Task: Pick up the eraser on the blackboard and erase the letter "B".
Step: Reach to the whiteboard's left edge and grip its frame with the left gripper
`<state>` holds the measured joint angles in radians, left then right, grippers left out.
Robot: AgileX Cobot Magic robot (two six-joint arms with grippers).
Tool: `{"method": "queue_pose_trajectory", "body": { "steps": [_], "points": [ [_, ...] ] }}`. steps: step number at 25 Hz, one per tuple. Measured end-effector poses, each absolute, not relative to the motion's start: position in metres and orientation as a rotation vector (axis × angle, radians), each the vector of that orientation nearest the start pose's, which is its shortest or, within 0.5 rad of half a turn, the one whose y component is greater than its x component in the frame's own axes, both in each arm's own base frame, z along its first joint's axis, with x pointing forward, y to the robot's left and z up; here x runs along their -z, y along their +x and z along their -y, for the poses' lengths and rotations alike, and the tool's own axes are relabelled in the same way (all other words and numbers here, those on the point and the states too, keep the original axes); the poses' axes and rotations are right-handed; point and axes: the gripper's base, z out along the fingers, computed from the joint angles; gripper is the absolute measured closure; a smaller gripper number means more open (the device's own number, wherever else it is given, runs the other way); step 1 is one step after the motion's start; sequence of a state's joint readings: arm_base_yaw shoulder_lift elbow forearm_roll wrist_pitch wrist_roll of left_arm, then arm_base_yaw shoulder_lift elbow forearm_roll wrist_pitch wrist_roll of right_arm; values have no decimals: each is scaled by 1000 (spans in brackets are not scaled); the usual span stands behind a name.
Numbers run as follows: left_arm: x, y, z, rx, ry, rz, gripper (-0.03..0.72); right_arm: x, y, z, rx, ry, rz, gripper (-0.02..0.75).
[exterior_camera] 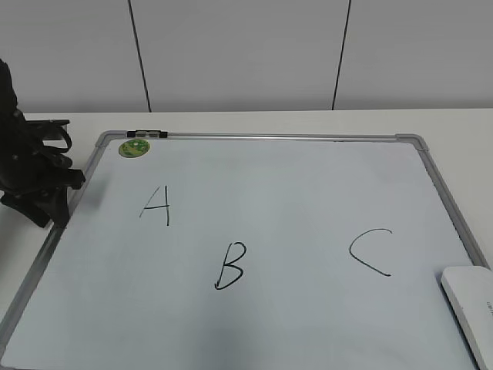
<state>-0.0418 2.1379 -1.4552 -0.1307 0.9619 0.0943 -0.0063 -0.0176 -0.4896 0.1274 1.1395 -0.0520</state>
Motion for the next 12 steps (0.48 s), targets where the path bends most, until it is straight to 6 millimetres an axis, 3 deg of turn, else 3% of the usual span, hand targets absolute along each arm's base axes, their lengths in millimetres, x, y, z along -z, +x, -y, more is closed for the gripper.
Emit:
{"method": "queue_pose_trajectory", "body": {
  "steps": [2, 7, 12],
  "points": [
    [-128, 405, 27, 170, 97, -3119, 449, -269, -10, -11, -119, -61, -2110, 258],
    [-128, 405, 29, 205, 77, -3123, 639, -269, -10, -11, -119, -61, -2110, 258],
    [-128, 405, 29, 208, 75, -3124, 659, -269, -10, -11, -119, -61, -2110, 258]
  ]
}}
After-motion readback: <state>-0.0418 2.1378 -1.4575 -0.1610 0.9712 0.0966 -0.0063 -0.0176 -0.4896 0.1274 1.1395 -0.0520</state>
